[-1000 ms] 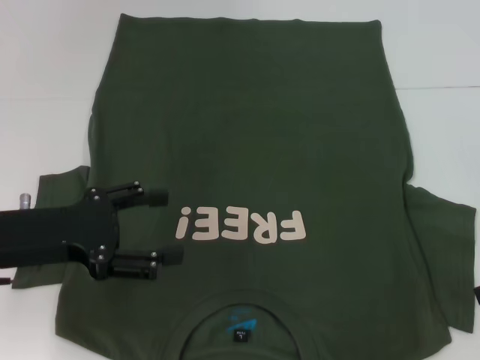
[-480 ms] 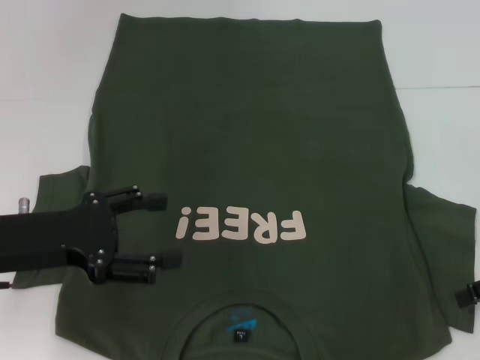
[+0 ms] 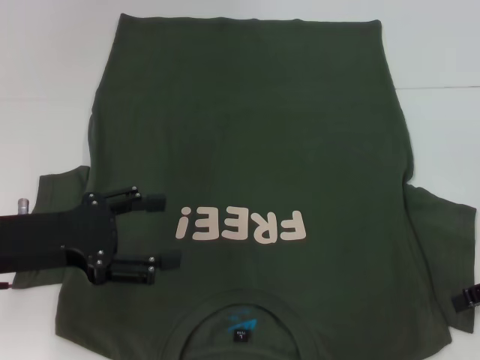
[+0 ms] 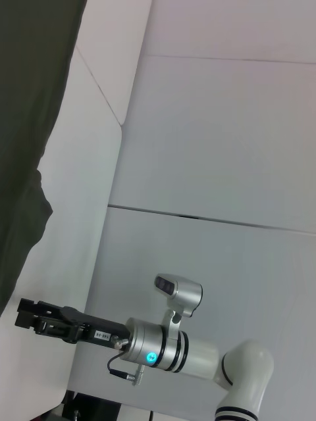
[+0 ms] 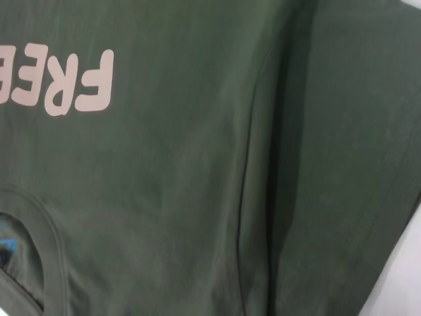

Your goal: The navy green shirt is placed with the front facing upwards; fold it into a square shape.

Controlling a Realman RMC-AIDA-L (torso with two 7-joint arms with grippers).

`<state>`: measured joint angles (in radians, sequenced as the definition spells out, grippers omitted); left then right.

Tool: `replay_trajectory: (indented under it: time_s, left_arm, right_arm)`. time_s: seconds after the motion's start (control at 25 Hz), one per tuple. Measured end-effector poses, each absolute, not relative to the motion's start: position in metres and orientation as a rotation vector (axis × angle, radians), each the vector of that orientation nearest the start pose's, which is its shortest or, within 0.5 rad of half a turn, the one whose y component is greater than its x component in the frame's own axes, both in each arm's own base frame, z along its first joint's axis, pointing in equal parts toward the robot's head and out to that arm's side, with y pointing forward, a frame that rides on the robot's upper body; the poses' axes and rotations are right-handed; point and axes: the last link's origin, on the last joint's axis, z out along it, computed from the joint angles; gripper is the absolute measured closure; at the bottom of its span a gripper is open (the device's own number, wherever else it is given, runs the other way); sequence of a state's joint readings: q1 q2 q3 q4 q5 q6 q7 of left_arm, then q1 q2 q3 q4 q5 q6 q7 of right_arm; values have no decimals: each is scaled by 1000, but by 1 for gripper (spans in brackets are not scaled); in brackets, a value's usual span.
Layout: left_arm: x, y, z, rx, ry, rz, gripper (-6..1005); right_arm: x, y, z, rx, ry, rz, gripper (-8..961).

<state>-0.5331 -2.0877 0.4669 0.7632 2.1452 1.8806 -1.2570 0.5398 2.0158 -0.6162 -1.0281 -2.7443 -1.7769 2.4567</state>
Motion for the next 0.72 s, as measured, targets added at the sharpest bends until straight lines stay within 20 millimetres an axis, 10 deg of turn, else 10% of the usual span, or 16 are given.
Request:
replay_trajectory:
  time_s: [0.72]
  left_arm:
    - [-258, 299, 31, -2828, -376, -821, 66]
  right_arm:
    - [325, 307, 76, -2174, 1899, -242, 96]
